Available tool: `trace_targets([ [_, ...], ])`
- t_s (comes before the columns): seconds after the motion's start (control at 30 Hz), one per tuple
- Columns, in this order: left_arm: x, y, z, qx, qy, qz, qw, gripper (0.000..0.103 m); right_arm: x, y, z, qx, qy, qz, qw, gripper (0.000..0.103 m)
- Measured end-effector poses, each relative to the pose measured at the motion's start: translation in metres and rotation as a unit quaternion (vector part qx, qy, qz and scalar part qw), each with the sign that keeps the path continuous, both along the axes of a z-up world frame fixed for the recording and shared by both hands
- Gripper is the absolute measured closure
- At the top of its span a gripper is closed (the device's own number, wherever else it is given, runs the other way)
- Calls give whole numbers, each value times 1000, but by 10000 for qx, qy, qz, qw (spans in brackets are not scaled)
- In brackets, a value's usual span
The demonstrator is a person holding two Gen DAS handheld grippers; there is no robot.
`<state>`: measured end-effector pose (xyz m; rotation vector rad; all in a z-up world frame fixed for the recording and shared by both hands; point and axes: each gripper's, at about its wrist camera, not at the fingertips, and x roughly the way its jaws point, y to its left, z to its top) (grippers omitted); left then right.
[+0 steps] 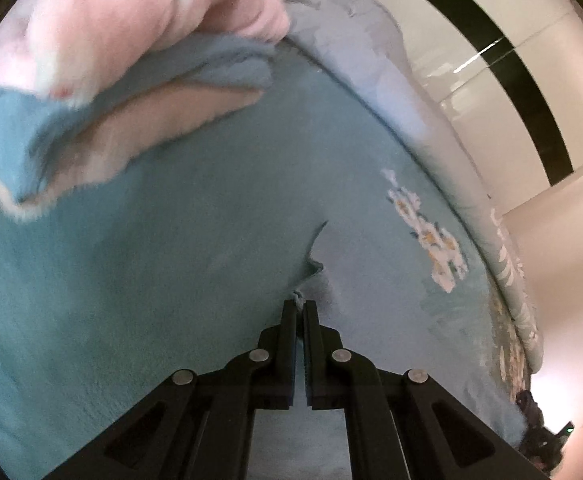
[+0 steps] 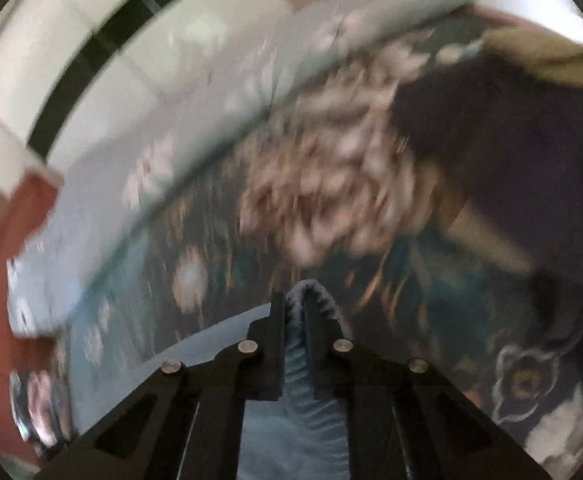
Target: Fold clothes
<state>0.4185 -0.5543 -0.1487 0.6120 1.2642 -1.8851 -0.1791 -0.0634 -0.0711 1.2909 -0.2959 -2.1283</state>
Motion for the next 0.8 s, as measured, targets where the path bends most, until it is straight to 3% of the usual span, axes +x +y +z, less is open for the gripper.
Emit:
trace_targets([
  [0.17,-3,-1,-6,72,-111,5,9999,100,-8,-6,-26,498,-246,-178,9983,95],
  [0.3,2,0,-7,168,-48,5,9998,97,-10,0,-42,429,-490,-350,9973,94],
  [0.43,16,1,7,29,-47,94,9999,97,-7,9,-25,433,-402,-465,9972,89],
  [0.53,31,9,23,-117,-139,209,9996,97,9,22,-2,594,64,-484,9970,84],
  [0.6,41,19,31,-217,-200,226,9993,91,24,32,11,651,337,-420,9964,72],
  [0.67,54,33,37,-286,-234,242,9990,67,49,52,18,554,464,-290,9970,66],
  [0.73,68,49,37,-269,-113,250,9993,55,70,69,14,425,393,-196,9981,57],
  [0.8,80,64,36,-233,-67,289,9993,51,92,88,5,307,231,-140,9992,55],
])
